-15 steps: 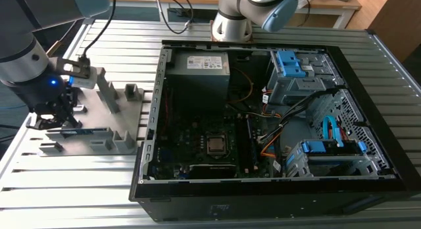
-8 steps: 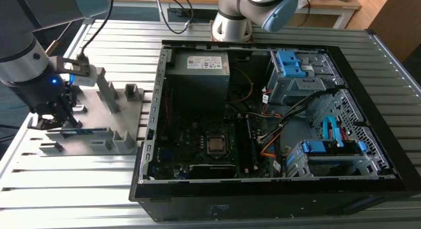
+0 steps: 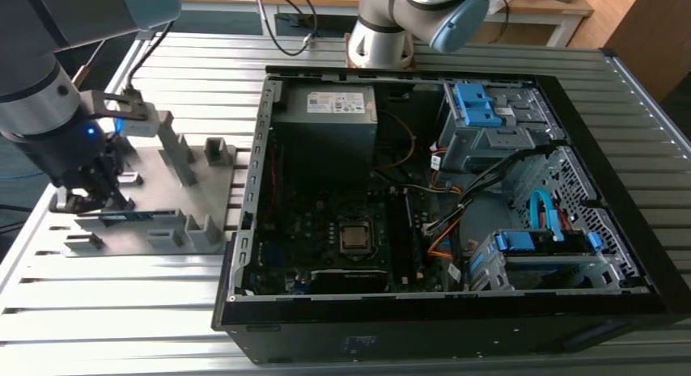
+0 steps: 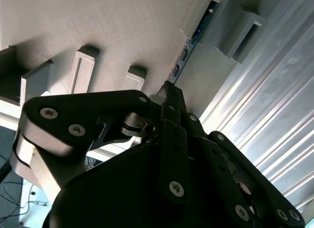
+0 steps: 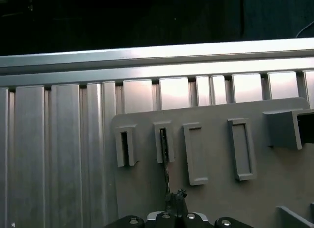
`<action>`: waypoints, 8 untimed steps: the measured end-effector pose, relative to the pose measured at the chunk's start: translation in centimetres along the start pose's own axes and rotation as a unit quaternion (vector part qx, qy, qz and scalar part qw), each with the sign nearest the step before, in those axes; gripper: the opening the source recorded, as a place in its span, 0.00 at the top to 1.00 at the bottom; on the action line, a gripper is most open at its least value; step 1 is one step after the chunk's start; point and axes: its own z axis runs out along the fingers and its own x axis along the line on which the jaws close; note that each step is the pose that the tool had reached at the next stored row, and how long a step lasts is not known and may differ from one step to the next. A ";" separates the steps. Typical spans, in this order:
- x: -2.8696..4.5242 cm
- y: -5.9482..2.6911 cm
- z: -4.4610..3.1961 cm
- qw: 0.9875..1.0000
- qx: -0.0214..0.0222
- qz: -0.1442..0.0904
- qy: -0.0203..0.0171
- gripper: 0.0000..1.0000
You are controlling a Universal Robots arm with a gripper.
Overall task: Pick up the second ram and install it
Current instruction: 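Pick up the second ram and move it above second insertion slot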
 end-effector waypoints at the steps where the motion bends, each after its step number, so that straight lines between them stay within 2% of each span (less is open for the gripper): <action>1: 0.00 0.00 0.01 1.000 0.000 -0.008 0.000 0.90; 4: 0.00 0.00 0.02 0.999 -0.001 -0.034 0.001 0.90; 8: -0.01 -0.03 0.09 0.998 -0.001 -0.067 0.003 0.90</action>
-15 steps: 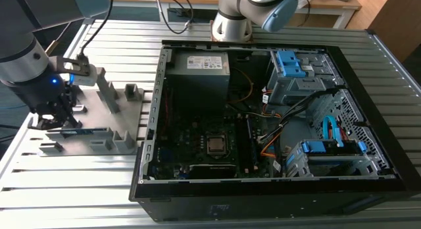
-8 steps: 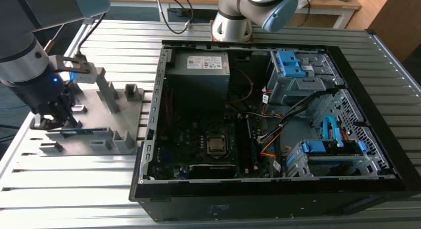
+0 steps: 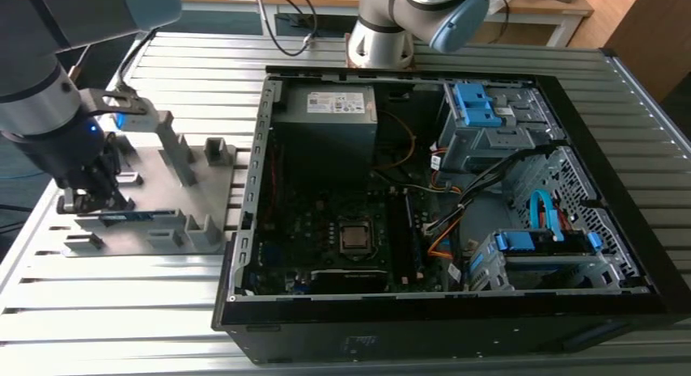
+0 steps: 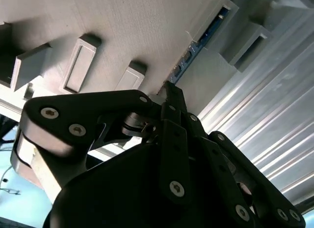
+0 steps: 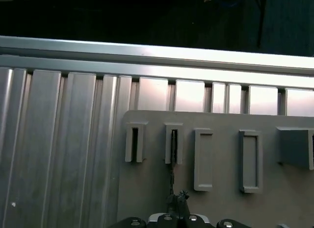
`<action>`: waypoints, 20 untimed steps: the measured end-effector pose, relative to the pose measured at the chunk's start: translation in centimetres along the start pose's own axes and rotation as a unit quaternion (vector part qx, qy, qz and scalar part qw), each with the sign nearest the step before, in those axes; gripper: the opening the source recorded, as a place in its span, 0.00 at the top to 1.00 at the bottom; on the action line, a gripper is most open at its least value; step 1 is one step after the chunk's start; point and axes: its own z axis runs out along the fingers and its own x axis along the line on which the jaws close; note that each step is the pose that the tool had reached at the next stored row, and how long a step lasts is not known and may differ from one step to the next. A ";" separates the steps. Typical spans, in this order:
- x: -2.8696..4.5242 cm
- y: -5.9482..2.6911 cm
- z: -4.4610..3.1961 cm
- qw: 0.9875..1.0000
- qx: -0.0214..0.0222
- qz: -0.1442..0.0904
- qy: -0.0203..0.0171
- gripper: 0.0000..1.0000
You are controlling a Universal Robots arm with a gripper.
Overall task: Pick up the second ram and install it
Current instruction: 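Pick up the second ram and move it above second insertion slot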
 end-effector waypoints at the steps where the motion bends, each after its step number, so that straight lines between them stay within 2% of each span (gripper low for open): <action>1: 0.00 -0.03 0.02 1.000 0.000 -0.005 0.000 0.90; 4: 0.03 -0.37 0.07 1.000 0.000 -0.014 0.000 0.90; 8: 0.08 -0.97 0.14 1.000 0.000 -0.014 -0.001 0.90; 17: 0.10 -1.27 0.24 1.000 -0.001 -0.015 -0.001 0.90; 19: 0.10 -1.28 0.24 1.000 -0.001 -0.015 -0.001 0.89; 20: 0.10 -1.28 0.24 1.000 -0.001 -0.014 -0.001 0.83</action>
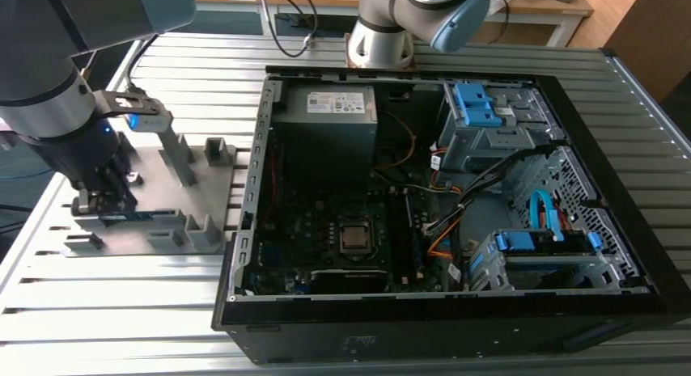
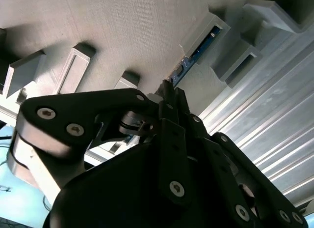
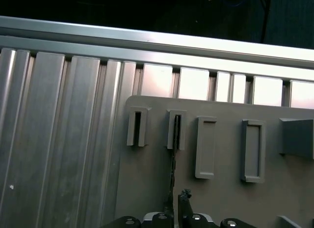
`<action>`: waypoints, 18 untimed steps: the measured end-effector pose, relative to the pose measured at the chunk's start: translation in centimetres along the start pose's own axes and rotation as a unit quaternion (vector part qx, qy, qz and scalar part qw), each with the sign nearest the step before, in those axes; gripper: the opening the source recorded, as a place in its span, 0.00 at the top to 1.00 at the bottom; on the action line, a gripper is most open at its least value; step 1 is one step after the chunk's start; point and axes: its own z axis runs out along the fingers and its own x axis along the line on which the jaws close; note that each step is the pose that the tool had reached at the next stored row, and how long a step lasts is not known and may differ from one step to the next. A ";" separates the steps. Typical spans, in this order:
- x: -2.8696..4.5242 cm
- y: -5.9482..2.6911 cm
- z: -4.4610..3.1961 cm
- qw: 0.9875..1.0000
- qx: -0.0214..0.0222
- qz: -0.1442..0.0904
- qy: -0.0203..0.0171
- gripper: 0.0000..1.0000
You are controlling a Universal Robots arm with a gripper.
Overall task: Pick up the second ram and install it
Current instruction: 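Pick up the second ram and move it above second insertion slot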
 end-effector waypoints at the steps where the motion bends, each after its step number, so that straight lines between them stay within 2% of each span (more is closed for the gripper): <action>1: 0.00 -0.01 0.00 1.000 0.000 0.000 0.000 0.77; 4: 0.00 -0.02 0.00 1.000 0.000 0.000 0.000 0.71; 5: 0.00 -0.03 0.01 1.000 0.000 0.000 0.000 0.64; 7: 0.12 0.11 0.05 1.000 0.000 0.000 -0.001 0.64; 10: 0.60 0.34 0.45 1.000 0.000 0.000 -0.004 0.64; 18: 0.76 0.04 1.89 1.000 0.000 0.000 -0.004 0.64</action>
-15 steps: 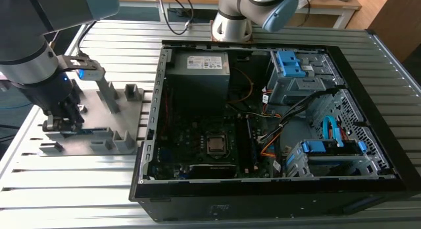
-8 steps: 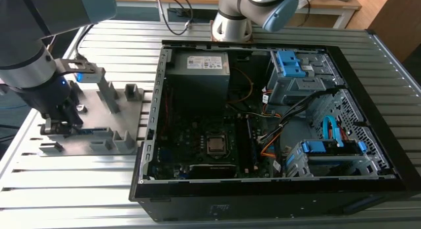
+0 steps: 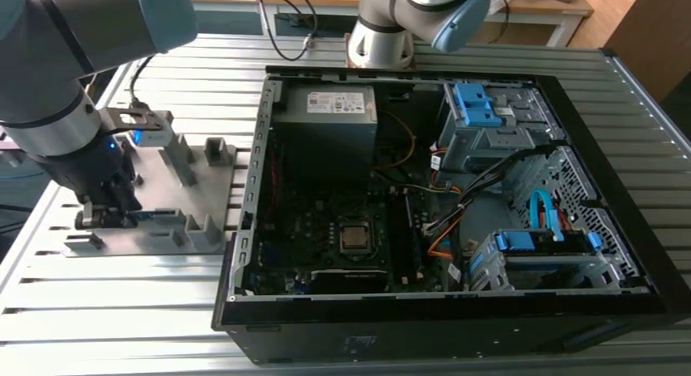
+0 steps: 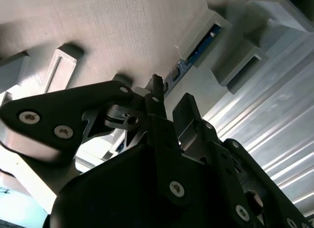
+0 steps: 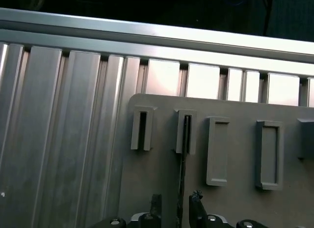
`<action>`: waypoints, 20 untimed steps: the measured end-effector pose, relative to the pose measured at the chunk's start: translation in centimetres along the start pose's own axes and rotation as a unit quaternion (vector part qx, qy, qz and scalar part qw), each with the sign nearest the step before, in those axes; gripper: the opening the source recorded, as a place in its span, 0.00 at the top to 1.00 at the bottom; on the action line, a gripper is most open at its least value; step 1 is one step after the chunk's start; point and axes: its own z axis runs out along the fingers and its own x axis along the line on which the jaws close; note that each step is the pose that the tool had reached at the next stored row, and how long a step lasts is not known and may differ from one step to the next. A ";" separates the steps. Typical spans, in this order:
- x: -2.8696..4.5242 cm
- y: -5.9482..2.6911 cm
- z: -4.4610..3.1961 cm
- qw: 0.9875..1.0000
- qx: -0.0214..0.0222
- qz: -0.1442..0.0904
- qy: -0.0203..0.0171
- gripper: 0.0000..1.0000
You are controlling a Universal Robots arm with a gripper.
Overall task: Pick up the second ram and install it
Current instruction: 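Pick up the second ram and move it above second insertion slot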
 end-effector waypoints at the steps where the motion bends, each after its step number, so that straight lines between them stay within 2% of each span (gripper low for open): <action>1: -0.02 -0.02 0.19 1.000 0.000 0.000 -0.001 0.64; 3: -0.06 -0.03 0.33 1.000 0.000 0.000 -0.003 0.64; 10: -0.06 -0.03 0.34 1.000 0.000 0.000 -0.003 0.64; 11: -0.06 -0.03 0.34 1.000 0.000 0.000 -0.003 0.66; 12: -0.06 -0.03 0.33 1.000 0.000 0.000 -0.003 0.72; 13: -0.06 -0.03 0.34 1.000 0.000 0.000 -0.003 0.72; 15: -0.06 -0.03 0.34 1.000 0.000 0.000 -0.003 0.84; 16: -0.06 -0.03 0.34 1.000 0.000 0.000 -0.003 0.86; 20: -0.06 -0.03 0.34 1.000 0.000 0.000 -0.003 0.86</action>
